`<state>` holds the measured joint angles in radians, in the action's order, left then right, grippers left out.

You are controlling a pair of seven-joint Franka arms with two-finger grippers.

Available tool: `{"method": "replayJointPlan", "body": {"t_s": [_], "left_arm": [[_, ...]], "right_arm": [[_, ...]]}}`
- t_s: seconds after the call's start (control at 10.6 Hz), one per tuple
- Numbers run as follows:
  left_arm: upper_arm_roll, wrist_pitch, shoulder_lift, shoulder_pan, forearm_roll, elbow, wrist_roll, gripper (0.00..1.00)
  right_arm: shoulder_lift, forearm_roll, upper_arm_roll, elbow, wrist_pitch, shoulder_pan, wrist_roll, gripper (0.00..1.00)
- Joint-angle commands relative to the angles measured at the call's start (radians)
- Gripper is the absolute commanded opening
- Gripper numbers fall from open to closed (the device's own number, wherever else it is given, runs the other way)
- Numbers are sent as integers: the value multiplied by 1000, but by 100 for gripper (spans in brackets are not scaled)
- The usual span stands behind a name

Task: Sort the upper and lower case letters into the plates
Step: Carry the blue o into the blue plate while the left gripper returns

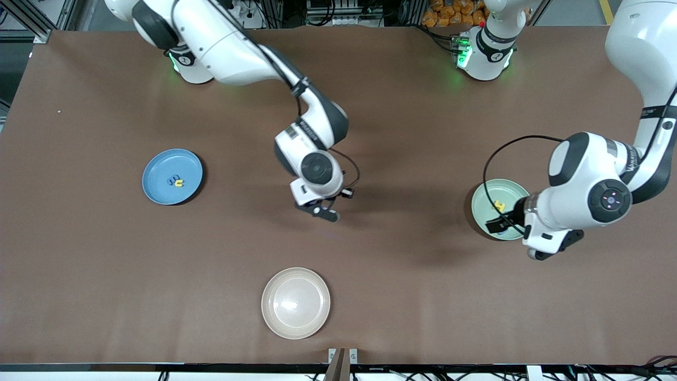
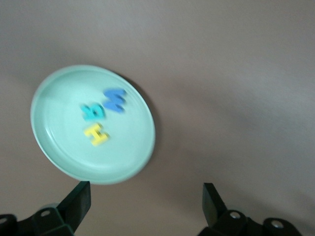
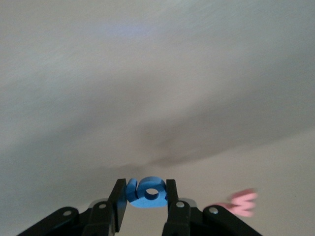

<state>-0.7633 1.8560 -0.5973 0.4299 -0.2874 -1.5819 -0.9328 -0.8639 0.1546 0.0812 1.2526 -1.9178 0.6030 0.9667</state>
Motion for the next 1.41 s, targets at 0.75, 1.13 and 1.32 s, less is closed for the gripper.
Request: {"method": "replayJointPlan", "body": {"t_s": [0.75, 1.13, 1.32], "left_arm": [[-44, 144, -22, -428, 94, -10, -906, 100], [178, 297, -55, -757, 73, -9, -1155, 100], [354, 344, -74, -958, 76, 12, -1248, 100]], "right_arm": [[88, -41, 26, 56, 511, -503, -566, 11], [89, -52, 25, 162, 530, -637, -766, 6], [89, -64, 26, 206, 531, -675, -795, 6]]}}
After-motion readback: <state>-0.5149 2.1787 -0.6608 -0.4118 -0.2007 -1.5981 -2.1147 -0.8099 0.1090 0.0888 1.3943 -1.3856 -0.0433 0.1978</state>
